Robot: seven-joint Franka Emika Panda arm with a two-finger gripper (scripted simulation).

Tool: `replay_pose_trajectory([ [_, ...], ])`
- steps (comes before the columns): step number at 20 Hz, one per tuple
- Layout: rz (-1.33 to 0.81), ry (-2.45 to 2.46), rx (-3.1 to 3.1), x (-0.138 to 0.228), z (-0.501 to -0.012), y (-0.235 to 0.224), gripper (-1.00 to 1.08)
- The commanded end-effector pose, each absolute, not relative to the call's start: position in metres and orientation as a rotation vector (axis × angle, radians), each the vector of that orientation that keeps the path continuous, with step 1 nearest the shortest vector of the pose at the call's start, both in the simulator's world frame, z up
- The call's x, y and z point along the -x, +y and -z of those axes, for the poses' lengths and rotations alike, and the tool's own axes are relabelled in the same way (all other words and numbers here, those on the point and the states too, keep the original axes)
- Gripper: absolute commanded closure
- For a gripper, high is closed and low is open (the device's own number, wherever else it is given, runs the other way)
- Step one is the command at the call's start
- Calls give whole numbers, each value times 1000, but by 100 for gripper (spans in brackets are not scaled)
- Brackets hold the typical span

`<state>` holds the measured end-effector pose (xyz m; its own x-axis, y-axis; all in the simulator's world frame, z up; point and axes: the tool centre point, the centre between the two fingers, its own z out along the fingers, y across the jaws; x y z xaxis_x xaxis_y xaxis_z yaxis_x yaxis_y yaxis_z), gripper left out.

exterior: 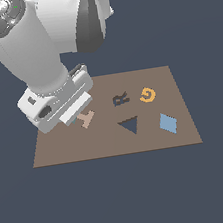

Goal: Insert a designated object into the corresponding slot on a board.

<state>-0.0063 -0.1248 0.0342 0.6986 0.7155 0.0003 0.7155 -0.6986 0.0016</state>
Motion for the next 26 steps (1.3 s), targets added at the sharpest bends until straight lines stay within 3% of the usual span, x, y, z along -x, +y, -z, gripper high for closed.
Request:
replay_pose_trajectory([
  [1, -2, 1378, -2821, -5, -35, -123, 108],
  [15, -2, 2180, -2259, -61, -37, -92, 108],
  [26, -1, 2680, -1635, -86, -39, -44, 108],
])
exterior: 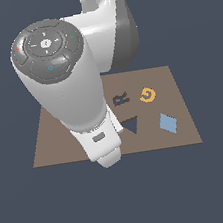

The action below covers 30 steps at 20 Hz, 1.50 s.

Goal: Insert a designated object into the corresponding slot on a board.

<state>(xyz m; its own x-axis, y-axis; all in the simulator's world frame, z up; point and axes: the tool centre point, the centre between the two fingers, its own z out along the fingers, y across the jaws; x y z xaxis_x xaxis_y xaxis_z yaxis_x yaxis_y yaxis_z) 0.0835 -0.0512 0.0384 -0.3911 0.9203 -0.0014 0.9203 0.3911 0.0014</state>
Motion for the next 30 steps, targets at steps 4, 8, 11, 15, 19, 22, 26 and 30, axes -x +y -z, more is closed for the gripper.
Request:
replay_pose_trajectory([
  [4, 0, 2823, -1373, -88, -39, -23, 108],
  [8, 0, 2933, -1120, -86, -40, -4, 108],
  [11, 0, 2993, -950, -83, -40, 8, 108],
  [15, 1, 3048, -753, -78, -40, 21, 108],
  [19, 1, 3083, -596, -73, -41, 31, 108],
  [22, 1, 3100, -505, -69, -41, 36, 108],
  [26, 2, 3112, -421, -65, -41, 41, 108],
  [30, 2, 3118, -381, -63, -41, 43, 108],
])
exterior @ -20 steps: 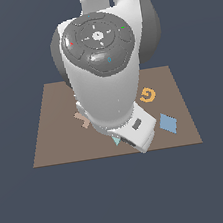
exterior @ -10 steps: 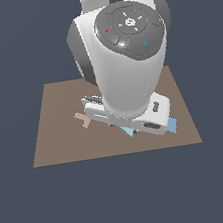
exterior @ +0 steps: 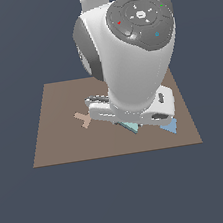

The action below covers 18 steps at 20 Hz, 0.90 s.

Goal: Insert a designated object into the corresponding slot on a board.

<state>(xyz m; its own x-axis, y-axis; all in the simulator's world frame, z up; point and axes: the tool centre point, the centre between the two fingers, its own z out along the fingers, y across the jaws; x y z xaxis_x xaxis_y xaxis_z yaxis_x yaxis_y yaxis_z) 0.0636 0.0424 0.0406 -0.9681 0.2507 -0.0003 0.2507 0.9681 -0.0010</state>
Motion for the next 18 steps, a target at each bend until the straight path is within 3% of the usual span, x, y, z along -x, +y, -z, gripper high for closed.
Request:
replay_pose_trajectory([
  [1, 2, 3118, -378, -63, -41, 43, 108],
  [9, 2, 3118, -378, -62, -31, 43, 108],
  [10, 2, 3118, -378, -62, -31, 43, -92],
  [18, 2, 3118, -378, -62, -31, 43, -92],
])
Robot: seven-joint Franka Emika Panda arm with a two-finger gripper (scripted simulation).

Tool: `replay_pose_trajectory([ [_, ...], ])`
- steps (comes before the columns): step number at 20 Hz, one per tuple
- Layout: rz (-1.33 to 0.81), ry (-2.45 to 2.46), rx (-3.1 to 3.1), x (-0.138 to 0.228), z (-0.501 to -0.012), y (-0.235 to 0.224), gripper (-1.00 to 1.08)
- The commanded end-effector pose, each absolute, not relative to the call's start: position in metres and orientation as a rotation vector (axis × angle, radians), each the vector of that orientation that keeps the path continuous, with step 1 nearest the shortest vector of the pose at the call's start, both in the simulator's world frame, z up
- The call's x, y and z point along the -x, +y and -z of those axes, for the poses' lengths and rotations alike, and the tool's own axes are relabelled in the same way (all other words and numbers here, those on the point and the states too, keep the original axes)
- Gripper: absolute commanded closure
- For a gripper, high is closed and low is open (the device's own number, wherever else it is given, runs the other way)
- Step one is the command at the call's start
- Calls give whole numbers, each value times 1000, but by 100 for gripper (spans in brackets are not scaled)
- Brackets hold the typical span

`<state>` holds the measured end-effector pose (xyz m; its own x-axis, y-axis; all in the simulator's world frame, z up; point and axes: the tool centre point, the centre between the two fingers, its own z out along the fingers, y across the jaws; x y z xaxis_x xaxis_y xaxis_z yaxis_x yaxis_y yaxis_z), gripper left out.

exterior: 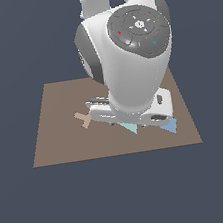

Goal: Insert a designated object into the corresponding slot on a board.

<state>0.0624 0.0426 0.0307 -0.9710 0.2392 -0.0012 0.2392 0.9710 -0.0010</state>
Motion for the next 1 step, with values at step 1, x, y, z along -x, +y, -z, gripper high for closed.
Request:
replay_pose_trajectory([
  [1, 2, 3118, -378, -62, -31, 43, -92],
])
